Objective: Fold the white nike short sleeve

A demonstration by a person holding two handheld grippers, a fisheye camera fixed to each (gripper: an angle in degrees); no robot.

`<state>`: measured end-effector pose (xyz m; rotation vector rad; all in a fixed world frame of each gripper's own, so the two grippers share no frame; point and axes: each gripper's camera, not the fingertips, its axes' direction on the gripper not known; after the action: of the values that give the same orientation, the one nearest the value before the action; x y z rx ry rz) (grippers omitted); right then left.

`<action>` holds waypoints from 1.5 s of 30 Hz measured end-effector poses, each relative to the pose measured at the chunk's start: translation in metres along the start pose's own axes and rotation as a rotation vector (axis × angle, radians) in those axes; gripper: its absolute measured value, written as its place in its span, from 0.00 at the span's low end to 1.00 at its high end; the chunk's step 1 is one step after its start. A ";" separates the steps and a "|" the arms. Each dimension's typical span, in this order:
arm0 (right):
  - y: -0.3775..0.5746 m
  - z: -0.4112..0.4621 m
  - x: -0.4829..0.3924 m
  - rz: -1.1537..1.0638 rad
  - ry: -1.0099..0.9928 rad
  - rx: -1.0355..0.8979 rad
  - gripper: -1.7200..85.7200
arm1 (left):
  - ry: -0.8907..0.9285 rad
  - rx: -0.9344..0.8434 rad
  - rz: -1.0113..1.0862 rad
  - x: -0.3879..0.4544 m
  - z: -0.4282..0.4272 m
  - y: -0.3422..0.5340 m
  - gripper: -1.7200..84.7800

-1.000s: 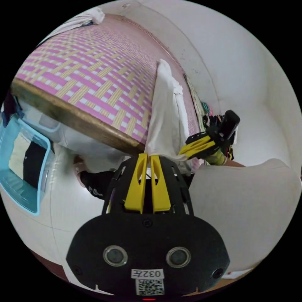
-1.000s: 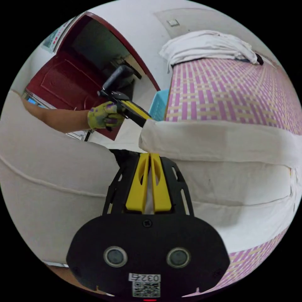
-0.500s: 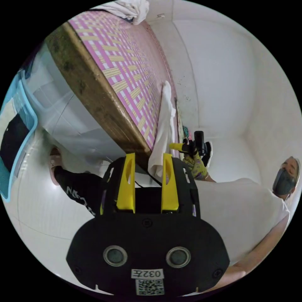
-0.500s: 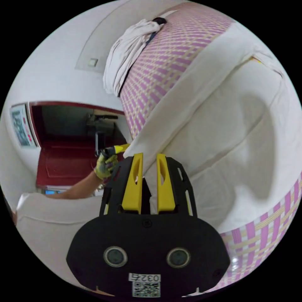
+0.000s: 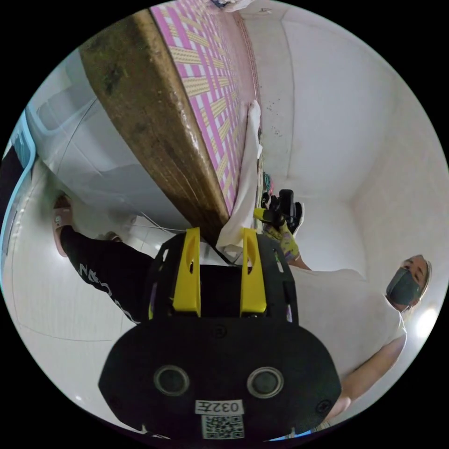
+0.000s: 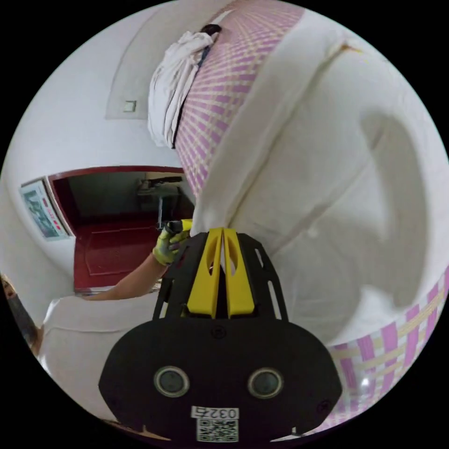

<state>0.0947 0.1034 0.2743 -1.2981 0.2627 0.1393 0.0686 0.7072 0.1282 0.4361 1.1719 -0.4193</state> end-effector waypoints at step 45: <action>0.001 -0.093 0.018 -0.068 -0.112 -0.081 0.01 | -0.154 0.011 0.145 0.022 0.004 -0.005 0.01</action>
<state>0.1016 0.0129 0.2457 -1.3729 0.1176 0.1657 0.0759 0.6990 0.1082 0.4868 0.9826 -0.3278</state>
